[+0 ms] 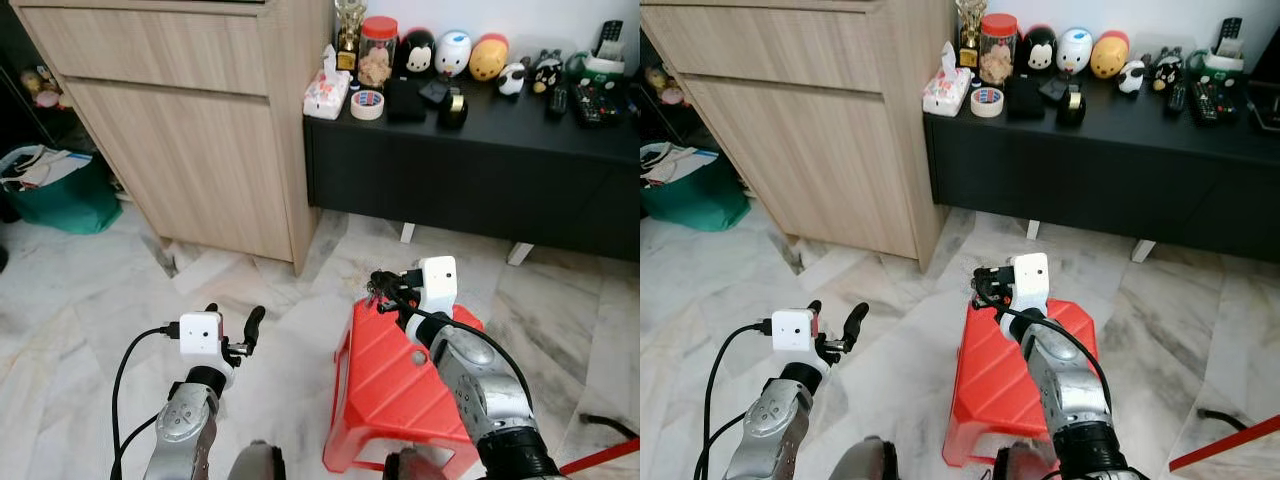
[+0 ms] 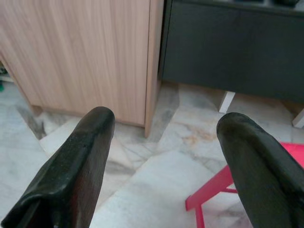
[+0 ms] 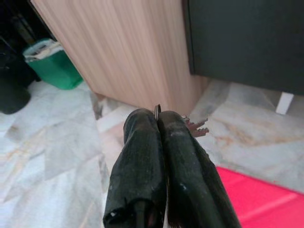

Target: Hang keys on a hook

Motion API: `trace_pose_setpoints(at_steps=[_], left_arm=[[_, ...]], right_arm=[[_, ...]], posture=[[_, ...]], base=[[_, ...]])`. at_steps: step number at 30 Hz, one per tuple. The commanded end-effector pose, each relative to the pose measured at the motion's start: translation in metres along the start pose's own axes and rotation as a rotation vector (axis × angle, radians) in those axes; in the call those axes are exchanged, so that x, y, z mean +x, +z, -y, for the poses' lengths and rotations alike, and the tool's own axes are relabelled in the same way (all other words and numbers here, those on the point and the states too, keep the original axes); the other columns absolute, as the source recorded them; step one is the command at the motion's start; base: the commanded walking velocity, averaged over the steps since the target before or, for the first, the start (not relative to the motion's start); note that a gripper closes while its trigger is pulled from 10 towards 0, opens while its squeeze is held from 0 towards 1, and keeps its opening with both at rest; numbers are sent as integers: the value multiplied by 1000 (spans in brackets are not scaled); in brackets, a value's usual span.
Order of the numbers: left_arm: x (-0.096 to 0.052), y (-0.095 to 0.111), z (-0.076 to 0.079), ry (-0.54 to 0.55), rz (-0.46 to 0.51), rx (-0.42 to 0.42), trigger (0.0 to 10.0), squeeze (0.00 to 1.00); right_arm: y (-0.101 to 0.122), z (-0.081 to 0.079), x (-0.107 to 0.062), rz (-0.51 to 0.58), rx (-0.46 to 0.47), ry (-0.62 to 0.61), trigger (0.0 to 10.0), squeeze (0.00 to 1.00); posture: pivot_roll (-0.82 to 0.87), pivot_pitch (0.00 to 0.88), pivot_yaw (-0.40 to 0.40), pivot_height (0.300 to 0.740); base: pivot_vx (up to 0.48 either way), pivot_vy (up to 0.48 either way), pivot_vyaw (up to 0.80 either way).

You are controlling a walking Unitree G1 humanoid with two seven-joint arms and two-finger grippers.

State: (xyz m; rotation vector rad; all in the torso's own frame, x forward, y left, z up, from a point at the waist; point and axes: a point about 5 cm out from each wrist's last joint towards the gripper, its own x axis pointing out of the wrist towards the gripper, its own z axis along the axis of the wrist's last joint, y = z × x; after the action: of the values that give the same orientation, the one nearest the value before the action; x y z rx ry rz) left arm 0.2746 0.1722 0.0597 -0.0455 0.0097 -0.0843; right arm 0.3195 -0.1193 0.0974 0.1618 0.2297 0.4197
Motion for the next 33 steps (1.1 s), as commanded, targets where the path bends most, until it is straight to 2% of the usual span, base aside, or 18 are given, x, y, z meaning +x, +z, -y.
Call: trace_pose_setpoints(at_steps=[1, 6, 9, 11, 15, 17, 22, 24, 33], left_arm=[[-1, 1, 2, -15, -1, -2, 10000, 0], [1, 4, 5, -48, 11, 3, 10000, 0], [2, 9, 9, -74, 23, 1, 10000, 0], [4, 14, 16, -131, 35, 9, 10000, 0], [4, 19, 22, -179, 45, 18, 10000, 0], [4, 23, 32, -276, 46, 29, 10000, 0], [3, 27, 40, -367, 29, 57, 10000, 0], [1, 30, 43, -429, 23, 88, 10000, 0], [0, 36, 51, -504, 18, 113, 10000, 0]], right_arm=[[11, -7, 2, 22, -11, 21, 10000, 0], [15, -11, 1, 17, 2, 40, 10000, 0], [14, -14, 2, -28, -26, 50, 10000, 0], [18, -22, 2, -39, -44, 81, 10000, 0], [23, -28, 3, -47, -61, 117, 10000, 0], [27, -36, 3, -58, -81, 171, 10000, 0], [29, -40, 3, -73, -99, 182, 10000, 0], [36, -46, 4, -69, -109, 210, 10000, 0], [44, -61, 5, -52, -101, 232, 10000, 0]], posture=[[89, 99, -7, 734], [91, 95, -8, 740], [91, 95, -8, 740], [93, 91, -10, 740], [93, 91, -10, 740], [92, 90, -11, 740], [95, 86, -14, 740], [97, 82, -15, 740], [97, 73, -17, 740]], base=[[0, 0, 0], [0, 0, 0], [0, 0, 0], [0, 0, 0], [0, 0, 0], [0, 0, 0], [0, 0, 0], [0, 0, 0], [0, 0, 0]])
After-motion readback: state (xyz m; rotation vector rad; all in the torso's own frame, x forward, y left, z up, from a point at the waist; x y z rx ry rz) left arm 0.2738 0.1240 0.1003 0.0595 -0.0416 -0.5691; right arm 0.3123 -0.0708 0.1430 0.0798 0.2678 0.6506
